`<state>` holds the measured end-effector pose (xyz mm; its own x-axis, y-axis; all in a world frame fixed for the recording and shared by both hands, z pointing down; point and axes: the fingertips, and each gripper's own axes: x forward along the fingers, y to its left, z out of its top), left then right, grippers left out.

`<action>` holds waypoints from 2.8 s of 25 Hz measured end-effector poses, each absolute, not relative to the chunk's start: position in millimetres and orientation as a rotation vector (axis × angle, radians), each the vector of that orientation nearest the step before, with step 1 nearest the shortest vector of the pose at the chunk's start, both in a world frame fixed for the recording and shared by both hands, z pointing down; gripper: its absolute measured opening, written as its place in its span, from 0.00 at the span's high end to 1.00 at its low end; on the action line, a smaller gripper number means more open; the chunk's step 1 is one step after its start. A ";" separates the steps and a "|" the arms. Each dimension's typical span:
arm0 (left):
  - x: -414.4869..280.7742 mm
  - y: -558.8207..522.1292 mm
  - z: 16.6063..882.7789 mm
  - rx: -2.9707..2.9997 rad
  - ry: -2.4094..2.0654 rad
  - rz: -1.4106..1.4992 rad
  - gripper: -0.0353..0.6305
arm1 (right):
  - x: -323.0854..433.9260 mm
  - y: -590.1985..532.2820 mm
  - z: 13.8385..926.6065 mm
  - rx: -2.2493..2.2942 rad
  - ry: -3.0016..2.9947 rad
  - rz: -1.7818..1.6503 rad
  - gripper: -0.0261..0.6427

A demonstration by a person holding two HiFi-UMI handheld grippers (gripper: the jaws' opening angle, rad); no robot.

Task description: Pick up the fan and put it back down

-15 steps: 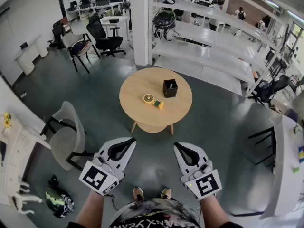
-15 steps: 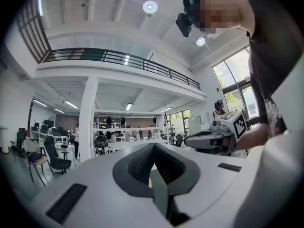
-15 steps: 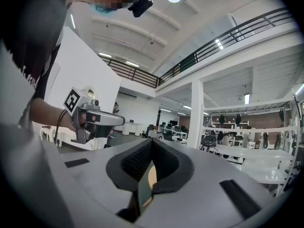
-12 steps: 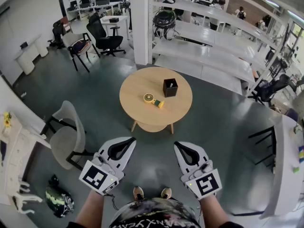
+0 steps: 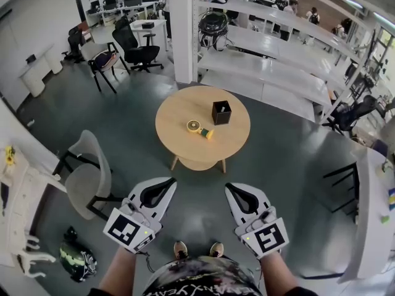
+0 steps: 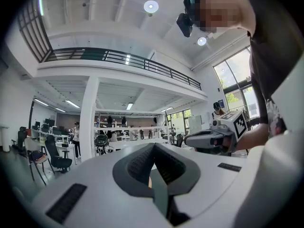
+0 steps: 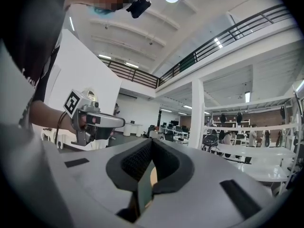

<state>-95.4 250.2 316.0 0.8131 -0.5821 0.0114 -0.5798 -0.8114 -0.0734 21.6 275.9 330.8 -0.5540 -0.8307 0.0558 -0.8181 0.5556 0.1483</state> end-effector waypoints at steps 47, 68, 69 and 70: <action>-90.1 252.4 316.3 -2.933 0.940 -0.056 0.92 | 16.6 282.4 338.2 1.317 -2.725 -0.092 0.08; -56.5 281.6 311.9 -2.888 0.978 -0.065 0.92 | 59.8 305.7 335.8 1.339 -2.739 -0.172 0.08; -52.6 284.3 311.7 -2.883 0.986 -0.065 0.92 | 64.6 308.3 335.9 1.336 -2.743 -0.175 0.08; -48.6 287.4 311.5 -2.879 0.995 -0.065 0.92 | 69.4 311.4 336.6 1.330 -2.745 -0.173 0.08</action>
